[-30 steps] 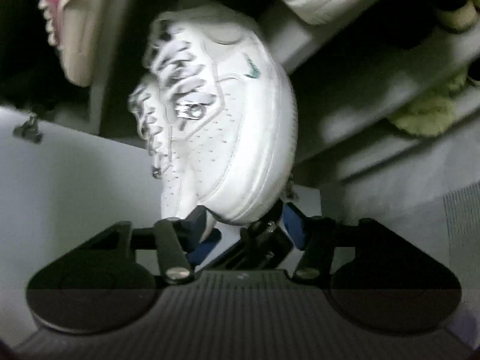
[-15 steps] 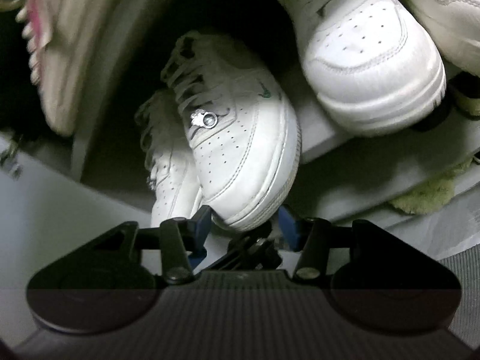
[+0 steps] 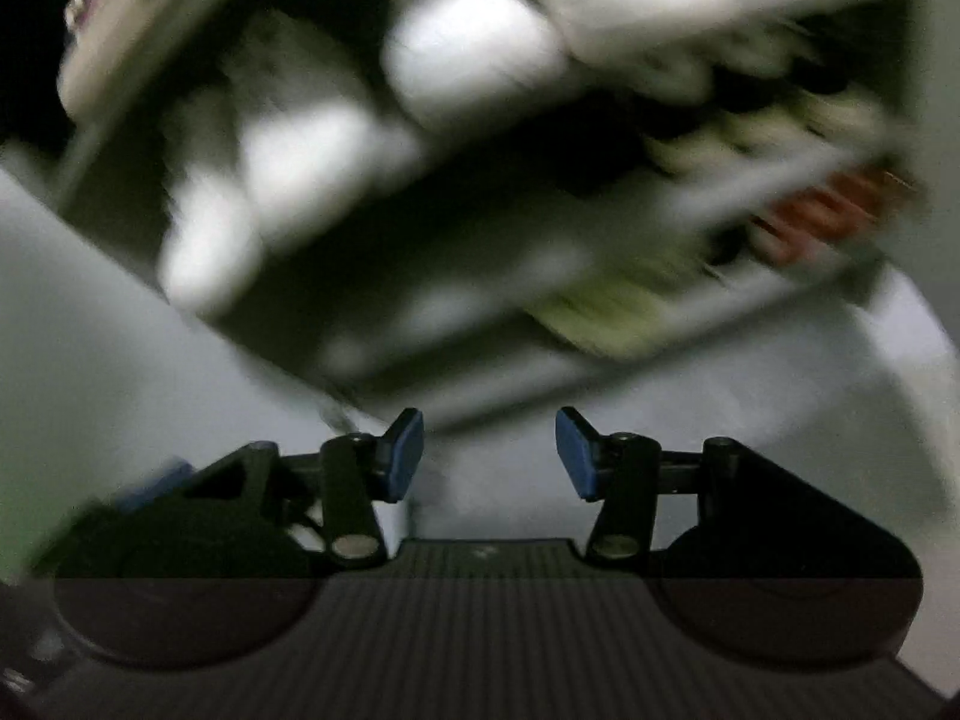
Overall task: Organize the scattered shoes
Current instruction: 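Withdraw the open right gripper from the shelf, then move the right gripper to the black slides and grasp their heels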
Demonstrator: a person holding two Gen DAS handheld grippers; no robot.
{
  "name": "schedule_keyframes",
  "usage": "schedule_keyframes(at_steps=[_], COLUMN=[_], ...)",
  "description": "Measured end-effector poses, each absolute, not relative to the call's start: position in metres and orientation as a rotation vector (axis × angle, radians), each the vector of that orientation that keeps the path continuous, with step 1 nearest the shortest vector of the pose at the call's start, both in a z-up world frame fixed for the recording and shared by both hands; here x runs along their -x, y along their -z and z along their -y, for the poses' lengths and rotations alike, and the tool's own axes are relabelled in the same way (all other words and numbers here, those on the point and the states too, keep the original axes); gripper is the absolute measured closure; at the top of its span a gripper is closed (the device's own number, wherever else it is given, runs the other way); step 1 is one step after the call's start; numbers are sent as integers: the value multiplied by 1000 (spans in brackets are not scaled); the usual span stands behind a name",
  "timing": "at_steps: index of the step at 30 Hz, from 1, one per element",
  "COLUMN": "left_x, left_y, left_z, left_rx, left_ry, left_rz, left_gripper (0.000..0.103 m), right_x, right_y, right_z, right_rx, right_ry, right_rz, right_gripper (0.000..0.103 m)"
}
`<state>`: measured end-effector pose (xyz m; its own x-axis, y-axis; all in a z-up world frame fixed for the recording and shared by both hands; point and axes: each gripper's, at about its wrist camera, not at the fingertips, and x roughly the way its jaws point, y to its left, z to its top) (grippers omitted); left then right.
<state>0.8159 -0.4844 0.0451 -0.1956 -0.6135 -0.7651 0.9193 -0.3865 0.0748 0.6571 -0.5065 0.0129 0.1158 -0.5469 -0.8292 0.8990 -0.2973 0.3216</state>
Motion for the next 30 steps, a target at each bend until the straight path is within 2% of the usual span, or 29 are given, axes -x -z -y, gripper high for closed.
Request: schedule_keyframes(at_steps=[3,8,11,17,22,25,27,30], left_x=[-804,-784,-765,-708,-653,-626,-610,-588], left_y=[-39,-32,-33,-48,-42,-28,-12,18], left_z=[446,369,333,303,314,320,315,302], left_rx=[-1043,-1251,-1313,-1299,-1273,-1262,-1272,-1313], left_ry=[1911,2118,2262,2361,2228,2190,2187,2195], left_rz=[-540,-627,-684,-658,-591,-557,-509,-441], left_gripper=[1,1,1,0,0,0,0,0], right_x=[-646,-614,-594,-555,-541,-554,-569,-604], right_y=[-1,-4,-6,2,47,85,107,136], right_z=[421,335,284,184,98,55,27,-3], right_rx=[-1228,-1358,-1436,-1585,-1708,-1842,-1908,-1959], right_ry=[1608,1765,1859,2014,2096,2041,2021,2073], right_rz=[-505,-458,-426,-330,-390,-288,-239,-210], right_gripper=[50,50,50,52,52,51,48,38])
